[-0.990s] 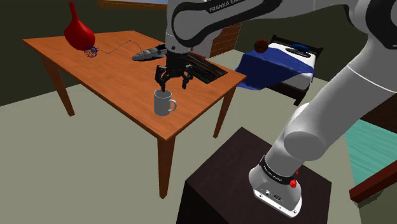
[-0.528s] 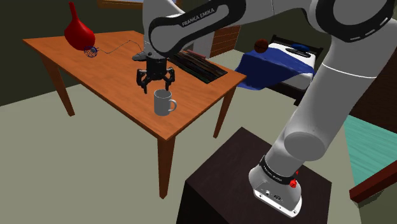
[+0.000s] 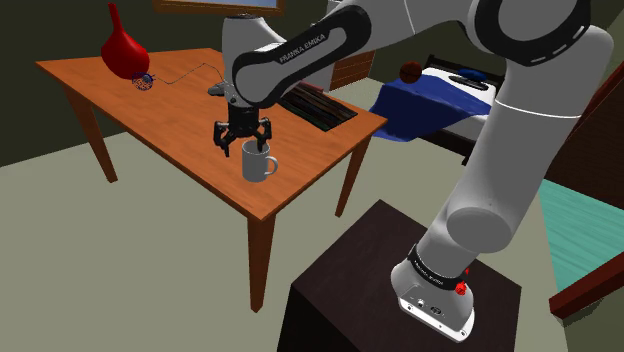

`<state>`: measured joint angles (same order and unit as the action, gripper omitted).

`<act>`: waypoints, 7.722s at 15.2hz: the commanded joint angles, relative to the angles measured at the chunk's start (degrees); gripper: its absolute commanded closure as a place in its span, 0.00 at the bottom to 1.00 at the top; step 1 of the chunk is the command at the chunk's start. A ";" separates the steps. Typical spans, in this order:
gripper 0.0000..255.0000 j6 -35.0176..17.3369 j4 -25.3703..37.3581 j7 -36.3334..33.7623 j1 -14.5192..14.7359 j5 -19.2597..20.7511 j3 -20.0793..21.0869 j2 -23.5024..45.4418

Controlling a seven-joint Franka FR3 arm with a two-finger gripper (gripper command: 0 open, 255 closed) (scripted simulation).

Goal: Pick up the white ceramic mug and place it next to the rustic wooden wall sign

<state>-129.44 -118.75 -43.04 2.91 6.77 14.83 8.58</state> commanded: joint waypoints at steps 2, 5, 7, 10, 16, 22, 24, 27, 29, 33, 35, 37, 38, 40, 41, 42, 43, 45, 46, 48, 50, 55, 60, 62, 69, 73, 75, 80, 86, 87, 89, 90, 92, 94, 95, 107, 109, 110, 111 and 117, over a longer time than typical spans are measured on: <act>0.00 -0.50 -0.26 -0.14 0.04 0.12 0.00 0.22; 0.00 -0.50 -0.26 -0.14 0.04 0.12 0.00 0.22; 0.00 -0.50 -0.26 -0.14 0.04 0.12 0.00 0.22; 1.00 -0.49 -0.26 -0.14 0.04 0.12 0.00 0.22; 1.00 -0.49 -0.26 -0.14 0.04 0.12 0.00 0.22; 1.00 3.01 1.43 0.61 -0.08 -0.78 0.16 -1.70; 1.00 4.43 2.19 0.88 -0.12 -1.09 0.20 -2.39; 1.00 6.57 3.43 1.25 -0.16 -1.52 0.25 -3.34; 1.00 8.00 4.32 1.48 -0.18 -1.78 0.27 -3.92; 1.00 10.90 6.25 1.89 -0.22 -2.22 0.30 -4.94; 1.00 12.36 7.29 2.07 -0.24 -2.41 0.31 -5.38; 1.00 13.83 8.39 2.24 -0.25 -2.58 0.31 -5.77; 1.00 14.56 8.96 2.32 -0.25 -2.65 0.32 -5.95; 1.00 16.04 10.13 2.47 -0.26 -2.79 0.32 -6.27; 1.00 16.78 10.74 2.54 -0.26 -2.85 0.32 -6.41; 1.00 17.53 11.36 2.60 -0.27 -2.91 0.32 -6.54; 1.00 18.27 12.00 2.67 -0.27 -2.96 0.32 -6.65; 1.00 19.77 13.31 2.79 -0.27 -3.05 0.33 -6.85; 1.00 20.52 13.99 2.84 -0.27 -3.09 0.33 -6.93; 1.00 22.03 15.39 2.94 -0.27 -3.16 0.33 -7.05; 1.00 23.56 16.85 3.03 -0.26 -3.20 0.34 -7.12; 1.00 23.20 16.07 8.55 -3.05 -3.70 -2.28 -7.86; 1.00 22.96 16.50 15.27 -6.39 -4.04 -5.58 -7.49; 1.00 22.96 17.15 17.91 -7.70 -4.14 -6.87 -6.96; 1.00 23.57 21.67 26.87 -12.33 -4.58 -11.05 -3.37; 1.00 24.43 25.92 31.80 -15.03 -5.00 -13.14 -0.12; 1.00 25.04 28.55 34.21 -16.39 -5.29 -14.12 1.84; 1.00 27.40 37.25 40.17 -20.07 -6.25 -16.27 8.06; 1.00 22.69 32.35 40.11 -20.07 -6.23 -16.25 7.88; 1.00 21.93 31.61 40.10 -20.07 -6.22 -16.25 7.90; 1.00 20.43 30.19 40.08 -20.07 -6.22 -16.25 7.98; 1.00 19.68 29.51 40.07 -20.07 -6.22 -16.25 8.04; 1.00 18.21 28.19 40.05 -20.06 -6.22 -16.25 8.20; 1.00 16.75 26.95 40.04 -20.06 -6.22 -16.24 8.42; 1.00 16.03 26.35 40.03 -20.06 -6.22 -16.24 8.54; 1.00 7.69 20.41 39.94 -20.08 -6.23 -16.23 10.93; 1.00 6.36 19.62 39.93 -20.08 -6.24 -16.23 11.48; 1.00 5.69 19.25 39.93 -20.08 -6.24 -16.23 11.77; 1.00 4.87 18.80 39.92 -20.09 -6.25 -16.22 12.15; 1.00 4.87 18.81 39.91 -20.11 -6.23 -16.20 12.15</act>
<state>-124.55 -99.72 -3.14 -17.11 0.50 -1.26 20.54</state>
